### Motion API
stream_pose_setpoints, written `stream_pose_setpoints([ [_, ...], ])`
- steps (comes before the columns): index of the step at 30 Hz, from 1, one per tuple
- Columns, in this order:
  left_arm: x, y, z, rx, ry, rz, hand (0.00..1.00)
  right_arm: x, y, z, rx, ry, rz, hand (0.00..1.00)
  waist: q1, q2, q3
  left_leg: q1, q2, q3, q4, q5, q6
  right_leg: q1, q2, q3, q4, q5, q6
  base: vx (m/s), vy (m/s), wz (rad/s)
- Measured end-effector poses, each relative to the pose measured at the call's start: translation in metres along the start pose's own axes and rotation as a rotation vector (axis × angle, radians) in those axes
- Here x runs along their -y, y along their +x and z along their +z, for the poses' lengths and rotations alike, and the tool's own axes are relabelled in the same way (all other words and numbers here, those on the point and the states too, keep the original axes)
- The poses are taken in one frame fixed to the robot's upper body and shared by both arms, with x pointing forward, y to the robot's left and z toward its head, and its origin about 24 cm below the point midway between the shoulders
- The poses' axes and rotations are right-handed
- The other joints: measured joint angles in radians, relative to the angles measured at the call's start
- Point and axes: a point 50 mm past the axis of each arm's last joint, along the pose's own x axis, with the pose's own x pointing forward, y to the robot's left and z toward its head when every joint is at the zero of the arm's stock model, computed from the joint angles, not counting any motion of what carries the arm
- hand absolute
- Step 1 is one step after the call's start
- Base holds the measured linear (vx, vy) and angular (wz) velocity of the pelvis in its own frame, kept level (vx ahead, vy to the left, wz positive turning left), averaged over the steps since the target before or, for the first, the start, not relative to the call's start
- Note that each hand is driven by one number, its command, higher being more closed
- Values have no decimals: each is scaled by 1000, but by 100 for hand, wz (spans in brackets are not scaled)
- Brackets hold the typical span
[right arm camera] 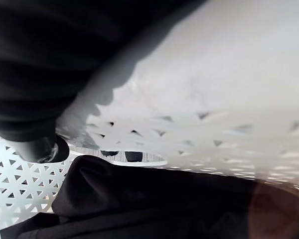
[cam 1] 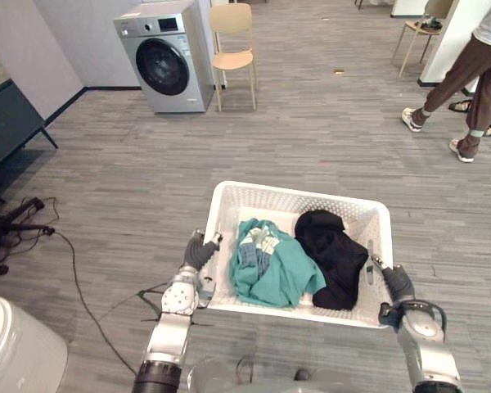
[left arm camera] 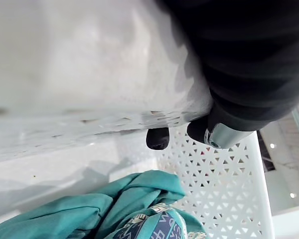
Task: Pick up the laundry basket with both hands and put the clothes into the washing machine.
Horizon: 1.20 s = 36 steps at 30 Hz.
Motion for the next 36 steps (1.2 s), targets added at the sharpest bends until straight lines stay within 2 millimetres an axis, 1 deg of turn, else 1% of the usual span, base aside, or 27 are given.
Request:
stream_pose_setpoints([
  [1,0,-1,-1,-5,-6,3,100,0,0,0,1,-3,3,100,2,-3,2,-26,-53,9,-193,-13,-27,36,-20,7,-11,-18,22,563,140,-10],
  [2,0,-2,-2,-9,-10,4,100,-1,0,1,1,-3,3,100,3,-6,3,-30,-97,13,-371,-3,-43,73,-38,8,-28,-34,41,582,165,-9],
  [3,0,-3,-2,-9,-14,5,100,0,1,1,1,-4,3,100,4,-7,4,-29,-133,10,-536,26,-84,106,-54,8,-47,-48,59,617,213,-10],
  [4,0,-4,0,-1,-17,9,100,-1,1,1,2,-2,4,100,11,-17,8,-16,-179,0,-686,145,-106,149,-78,10,-67,-70,88,601,233,-24],
  [5,1,-4,0,-2,-23,8,100,-1,2,1,-1,-2,4,100,22,-23,1,5,-227,-19,-693,199,-74,171,-101,18,-57,-74,98,609,241,-15],
  [6,1,-4,1,0,-21,9,100,-1,2,1,-1,-1,4,100,17,-31,-3,4,-238,-25,-673,176,-48,169,-119,10,-26,-73,99,623,242,14],
  [7,-1,-4,3,11,-14,11,100,-2,2,1,0,-1,5,100,3,-42,1,-2,-252,-39,-608,130,19,130,-147,4,107,-71,105,658,269,40],
  [8,-2,-5,3,13,-3,3,100,-3,2,0,-3,2,6,100,-1,-61,1,9,-258,-32,-557,72,51,46,-186,11,346,-52,153,747,306,34],
  [9,-3,-4,3,13,7,2,100,-5,3,-1,-4,-1,7,100,0,-77,2,25,-264,-25,-539,42,60,-12,-215,21,496,-18,218,700,248,17],
  [10,-9,-4,2,7,35,12,100,-12,6,-3,-16,14,16,100,-5,-108,0,62,-280,-17,-523,-2,81,-119,-265,42,745,27,296,552,144,11],
  [11,-11,-4,1,2,44,14,100,-14,7,-5,-23,14,18,100,-5,-111,0,88,-282,-16,-524,-18,85,-157,-279,36,825,17,275,532,71,6],
  [12,-12,-4,0,-10,47,18,100,-17,8,-9,-44,19,24,100,-2,-108,3,159,-284,-12,-557,-28,86,-199,-293,5,877,-24,198,414,28,0],
  [13,-13,-5,-1,-12,50,19,100,-18,8,-11,-52,20,25,100,-1,-99,4,217,-284,-10,-601,-28,86,-215,-294,-25,838,-45,165,569,-13,-8],
  [14,-15,-5,2,0,59,23,100,-20,9,-8,-35,14,31,100,-3,-89,1,293,-284,-6,-666,-28,86,-249,-293,-70,704,-68,127,446,-50,-6],
  [15,-16,-5,4,12,62,26,100,-20,10,-7,-26,12,32,100,-4,-89,-3,308,-283,-2,-679,-29,84,-267,-293,-85,629,-70,120,503,-105,-3],
  [16,-17,-4,10,39,64,28,100,-20,11,-3,-1,11,31,100,-5,-92,-10,323,-284,2,-684,-35,61,-299,-288,-113,460,-57,109,411,-141,4],
  [17,-18,-3,12,50,66,30,100,-19,12,0,12,10,31,100,-6,-103,-17,333,-288,1,-677,-51,27,-308,-269,-129,310,15,83,417,-152,4],
  [18,-19,-3,13,53,70,32,100,-21,12,0,15,11,33,100,-4,-119,-25,337,-293,1,-663,-67,2,-309,-258,-130,208,109,66,427,-187,5],
  [19,-17,-2,7,30,65,33,100,-21,12,0,12,-13,40,100,-5,-110,-36,350,-290,-20,-628,-116,-41,-299,-242,-139,161,187,70,402,-107,-16],
  [20,-12,-4,2,0,34,39,100,-15,12,0,6,-47,29,100,1,-69,-54,337,-243,-35,-580,-122,-51,-263,-199,-139,116,198,54,375,-74,-18],
  [21,-11,-4,2,-3,32,39,100,-14,12,-1,2,-49,27,100,5,-74,-51,331,-234,-43,-566,-131,-68,-238,-186,-139,81,198,54,307,9,-33],
  [22,-8,-3,4,7,29,29,100,-10,12,0,8,-55,15,100,6,-63,-58,332,-234,-60,-600,-137,-73,-206,-167,-137,30,206,56,243,-2,-26],
  [24,-6,-2,7,20,24,28,100,-9,12,1,14,-54,7,100,0,-53,-66,335,-241,-70,-721,-103,-77,-181,-143,-132,-9,215,62,193,20,-33],
  [25,-7,-3,5,11,21,32,100,-10,12,0,12,-43,4,100,1,-60,-70,368,-245,-59,-737,-96,-69,-165,-136,-122,-30,220,70,95,35,-27],
  [26,-8,-7,1,0,66,8,100,-18,0,-20,-45,2,-10,100,-2,-129,-137,312,-289,-120,-807,-27,-61,-54,-188,-128,-227,297,145,67,29,-21],
  [32,-8,-7,1,1,66,9,100,-18,0,-21,-46,4,-11,100,-1,-130,-136,312,-287,-97,-808,-27,-61,-77,-187,-103,-214,297,145,-4,0,-10],
  [36,-1,-7,4,14,87,-17,100,-15,-4,-34,-78,35,-43,100,-24,-139,-124,293,-289,-93,-812,-27,-61,-102,-189,-90,-206,298,144,-50,-7,-9],
])
